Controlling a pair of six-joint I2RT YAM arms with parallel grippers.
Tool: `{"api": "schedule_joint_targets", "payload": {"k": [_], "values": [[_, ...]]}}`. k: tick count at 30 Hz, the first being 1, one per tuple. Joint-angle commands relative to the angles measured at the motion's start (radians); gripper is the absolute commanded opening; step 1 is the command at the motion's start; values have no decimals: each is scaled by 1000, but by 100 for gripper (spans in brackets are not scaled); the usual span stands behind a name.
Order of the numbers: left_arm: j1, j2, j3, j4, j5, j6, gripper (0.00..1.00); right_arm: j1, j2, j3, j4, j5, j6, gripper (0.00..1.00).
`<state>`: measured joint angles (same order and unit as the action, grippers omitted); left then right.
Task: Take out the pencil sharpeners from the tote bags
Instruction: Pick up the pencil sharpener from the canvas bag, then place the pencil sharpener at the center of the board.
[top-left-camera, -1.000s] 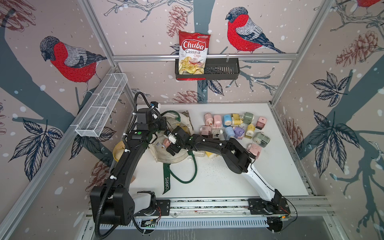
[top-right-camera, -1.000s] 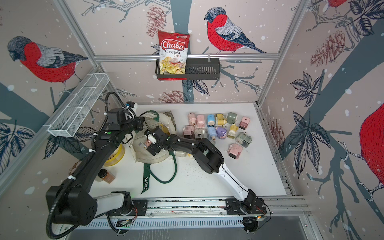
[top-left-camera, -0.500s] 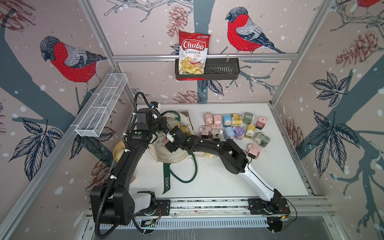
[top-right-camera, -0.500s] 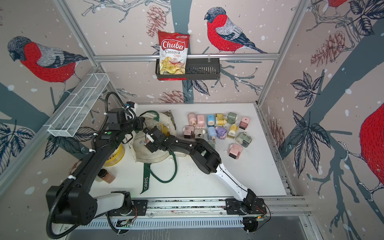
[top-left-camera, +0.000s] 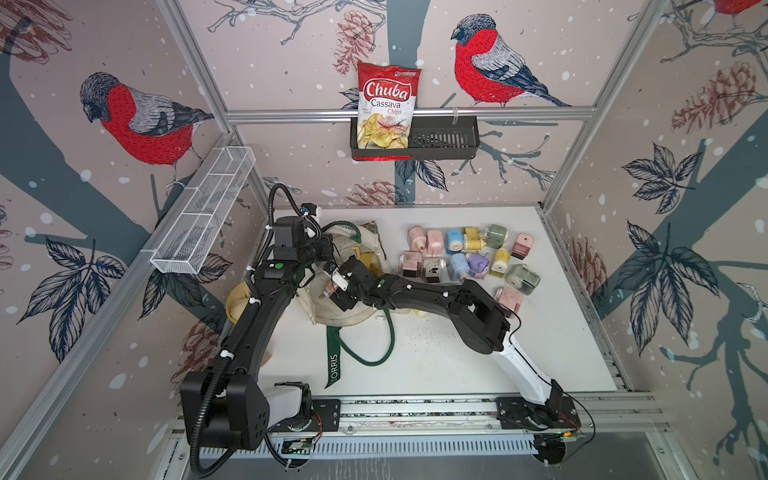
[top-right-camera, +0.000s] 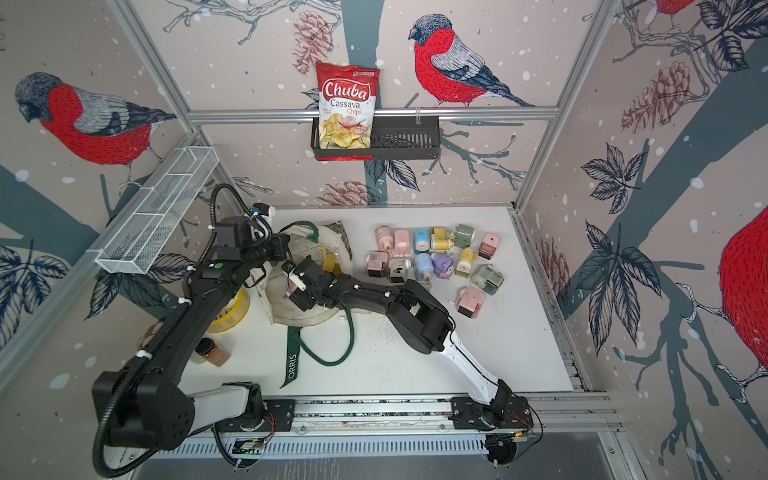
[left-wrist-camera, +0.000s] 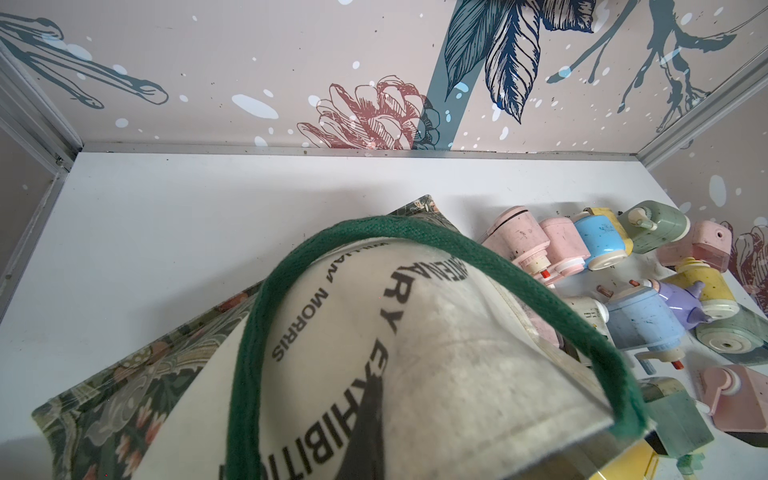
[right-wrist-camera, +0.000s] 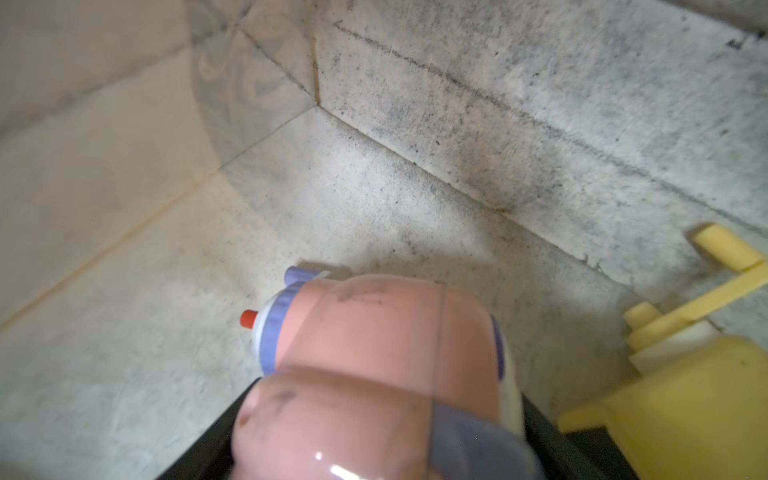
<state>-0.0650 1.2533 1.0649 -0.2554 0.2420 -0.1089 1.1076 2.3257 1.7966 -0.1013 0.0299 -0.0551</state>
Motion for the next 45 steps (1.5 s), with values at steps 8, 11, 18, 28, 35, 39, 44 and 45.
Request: {"api": "schedule_joint_targets", "payload": {"k": [8,11,18,28,35,39,44,45], "values": [[4,9,6,34,-1,-12,0,59,-330,-350,101,62,80,60],[2,6,6,33,-1,-12,0,77,-450,-467,126,70,116,59],[3,3,9,36,2,-16,0,92,-767,-787,179,183,216,58],[1,1,8,36,10,-20,0,29,-1180,-1123,121,406,398,57],[2,0,8,35,12,-20,0,-109,-1346,-1189,-19,503,459,57],[1,-2,8,33,9,-20,0,-196,-1414,-1238,-39,561,546,57],[1,-2,8,33,11,-20,0,-319,-1458,-1301,-36,533,610,57],[2,-2,8,33,10,-20,0,-336,-1460,-1310,-35,527,612,57]]}}
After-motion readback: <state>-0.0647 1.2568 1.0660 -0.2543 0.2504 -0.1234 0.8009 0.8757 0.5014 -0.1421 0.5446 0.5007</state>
